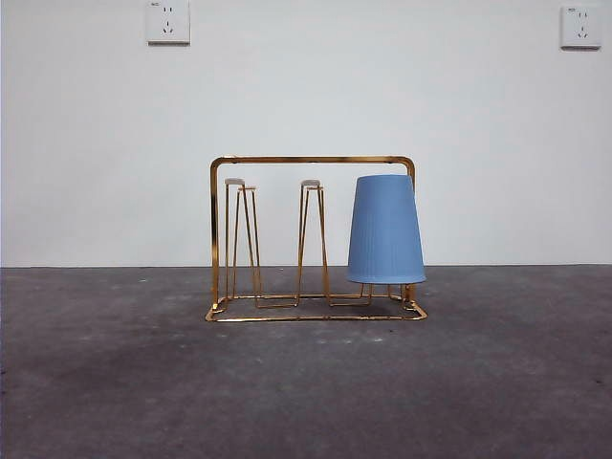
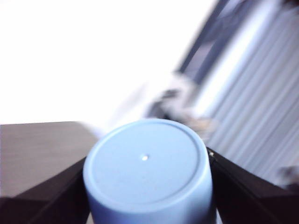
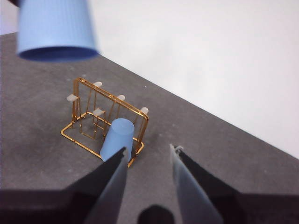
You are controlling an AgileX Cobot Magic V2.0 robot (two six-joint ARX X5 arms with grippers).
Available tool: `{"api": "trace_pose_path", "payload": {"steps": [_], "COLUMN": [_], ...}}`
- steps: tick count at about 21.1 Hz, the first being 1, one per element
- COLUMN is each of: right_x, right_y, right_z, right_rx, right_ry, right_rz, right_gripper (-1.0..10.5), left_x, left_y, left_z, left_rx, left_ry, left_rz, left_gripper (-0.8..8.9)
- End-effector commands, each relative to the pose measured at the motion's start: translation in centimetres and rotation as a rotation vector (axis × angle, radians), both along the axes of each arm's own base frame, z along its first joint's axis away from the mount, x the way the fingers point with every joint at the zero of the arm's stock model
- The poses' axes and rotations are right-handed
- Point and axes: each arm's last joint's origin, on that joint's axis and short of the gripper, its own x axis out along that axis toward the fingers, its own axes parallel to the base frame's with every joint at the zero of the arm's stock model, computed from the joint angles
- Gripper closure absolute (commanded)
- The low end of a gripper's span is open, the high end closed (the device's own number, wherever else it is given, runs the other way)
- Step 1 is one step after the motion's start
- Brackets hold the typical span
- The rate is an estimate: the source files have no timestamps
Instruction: Pick up cup 1,put cup 1 in the cup rack,pick up cup 2,put cup 2 in the cup rack
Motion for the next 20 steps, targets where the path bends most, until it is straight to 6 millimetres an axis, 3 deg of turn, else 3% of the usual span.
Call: {"api": "trace_pose_path", "payload": {"steps": [1, 6, 16, 20], "right_x": [-0.6, -1.3, -1.4, -1.5], "right_y": [-0.6, -1.3, -1.4, -1.5], "right_z": [-0.3, -0.6, -1.1, -1.3], "right_rx": [0.039, 0.036, 0.030, 0.028], "right_ry": [0.015, 0.028, 0.075, 0.101], "right_rz": [-0.018, -0.023, -0.034, -0.041], "right_gripper": [7.8, 7.8, 7.9, 7.9], "left_x": [-0.8, -1.5, 0.5, 1.3], "left_y": [1.7, 3.0, 2.4, 2.9], "left_z": [-0.6, -1.9, -9.3, -11.1], "left_rx": [0.256, 0.384, 0.374, 0.380], "left_ry": [-0.062, -0.027, -0.036, -0.065], "left_rz": [0.223, 0.407, 0.557, 0.616], "left_gripper": [8.20, 8.20, 8.20, 8.20]}}
